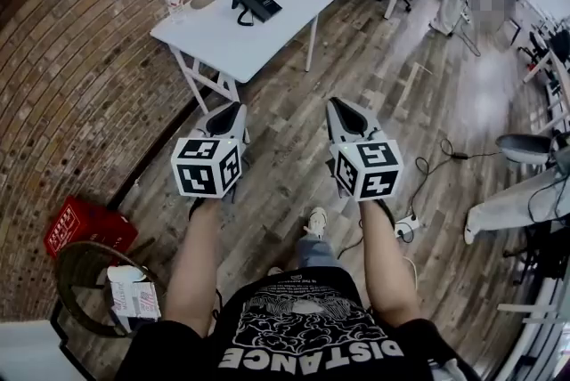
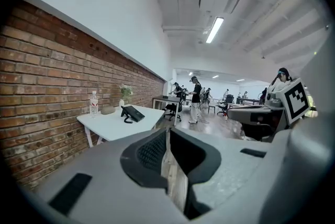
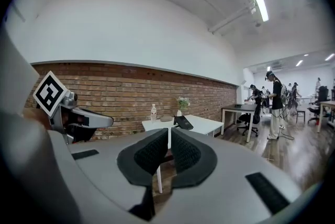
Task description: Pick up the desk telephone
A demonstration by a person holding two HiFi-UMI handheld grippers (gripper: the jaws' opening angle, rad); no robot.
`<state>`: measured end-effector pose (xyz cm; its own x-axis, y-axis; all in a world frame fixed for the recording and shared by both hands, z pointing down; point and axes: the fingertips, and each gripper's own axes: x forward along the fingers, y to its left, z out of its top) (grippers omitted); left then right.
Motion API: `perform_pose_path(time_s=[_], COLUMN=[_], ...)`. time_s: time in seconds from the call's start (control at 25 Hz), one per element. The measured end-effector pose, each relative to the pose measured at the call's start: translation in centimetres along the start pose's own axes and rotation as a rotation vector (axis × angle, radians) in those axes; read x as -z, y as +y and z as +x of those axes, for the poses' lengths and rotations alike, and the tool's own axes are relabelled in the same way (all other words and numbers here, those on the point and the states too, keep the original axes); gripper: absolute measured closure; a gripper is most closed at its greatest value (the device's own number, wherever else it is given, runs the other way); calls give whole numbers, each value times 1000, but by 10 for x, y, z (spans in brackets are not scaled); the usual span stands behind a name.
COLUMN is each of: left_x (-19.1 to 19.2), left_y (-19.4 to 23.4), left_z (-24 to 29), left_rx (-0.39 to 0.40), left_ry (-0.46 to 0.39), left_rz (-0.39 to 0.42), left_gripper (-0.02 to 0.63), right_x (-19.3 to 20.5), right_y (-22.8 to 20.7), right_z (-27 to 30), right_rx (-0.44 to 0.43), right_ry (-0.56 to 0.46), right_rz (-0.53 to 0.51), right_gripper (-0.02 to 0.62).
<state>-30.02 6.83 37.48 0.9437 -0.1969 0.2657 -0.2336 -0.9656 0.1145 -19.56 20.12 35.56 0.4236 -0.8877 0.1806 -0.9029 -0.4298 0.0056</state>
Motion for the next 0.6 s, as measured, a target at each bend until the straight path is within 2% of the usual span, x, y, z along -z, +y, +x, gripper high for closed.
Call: perform_pose_path(time_s=[0.32, 0.4, 0.6], left_x=[-18, -24, -39], left_y=[11, 13, 16], left_z=[76, 99, 160], left_rx=[-28, -36, -46], left_ry=[-15, -14, 0], left_rz=[12, 9, -8], left_gripper=[593, 570, 532], right_x=[-1, -3, -10], right_y=[-45, -61, -108], right_z=[65, 83, 128], right_rx=[-42, -54, -76], right_ry=[10, 13, 21], right_rz=[-23, -23, -27], right_gripper=[582, 556, 548])
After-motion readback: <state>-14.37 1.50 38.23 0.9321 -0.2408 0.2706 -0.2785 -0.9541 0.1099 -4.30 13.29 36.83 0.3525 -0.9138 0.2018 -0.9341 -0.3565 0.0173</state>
